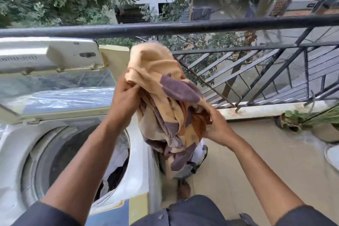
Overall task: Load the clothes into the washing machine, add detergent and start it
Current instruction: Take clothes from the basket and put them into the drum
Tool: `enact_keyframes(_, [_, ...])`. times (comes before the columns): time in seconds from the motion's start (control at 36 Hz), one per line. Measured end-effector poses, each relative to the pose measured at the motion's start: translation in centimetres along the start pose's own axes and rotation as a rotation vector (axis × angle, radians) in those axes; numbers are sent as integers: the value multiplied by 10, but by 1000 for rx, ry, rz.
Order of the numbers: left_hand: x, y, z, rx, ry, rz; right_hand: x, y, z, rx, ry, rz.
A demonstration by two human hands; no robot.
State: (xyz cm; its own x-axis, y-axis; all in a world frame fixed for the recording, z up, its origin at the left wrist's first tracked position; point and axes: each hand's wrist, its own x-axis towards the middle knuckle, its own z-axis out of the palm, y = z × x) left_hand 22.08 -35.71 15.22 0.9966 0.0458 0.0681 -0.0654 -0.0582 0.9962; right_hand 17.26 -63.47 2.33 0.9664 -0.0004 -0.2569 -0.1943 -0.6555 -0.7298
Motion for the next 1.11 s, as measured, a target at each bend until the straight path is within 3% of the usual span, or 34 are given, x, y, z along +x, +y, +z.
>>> enact_keyframes(0.06, [3,16,-5,-78,-41,64,4,24,16,-9,-125,99])
enact_keyframes(0.19, [3,43,-9,-119,-67,116,19,61,71,123,-247,241])
enact_keyframes(0.28, [3,43,-11,-67,-66,131,19,46,86,192,-330,343])
enact_keyframes(0.39, [6,35,-18,23,-15,123,24,32,74,187,-123,406])
enact_keyframes(0.5, [8,20,-29,128,-8,153,49,75,46,125,126,396])
enact_keyframes(0.67, [1,3,-26,300,79,147,31,12,-32,49,348,228])
enact_keyframes(0.83, [-3,-2,-12,379,70,79,5,-80,-73,173,462,-7])
enact_keyframes(0.89, [-6,0,-8,363,-15,71,-5,-110,-79,238,475,-114])
enact_keyframes(1.03, [-19,14,9,324,-422,1,-24,-165,-79,397,431,-394])
enact_keyframes(1.11, [-28,11,23,467,-347,0,-23,-177,-66,376,375,-494])
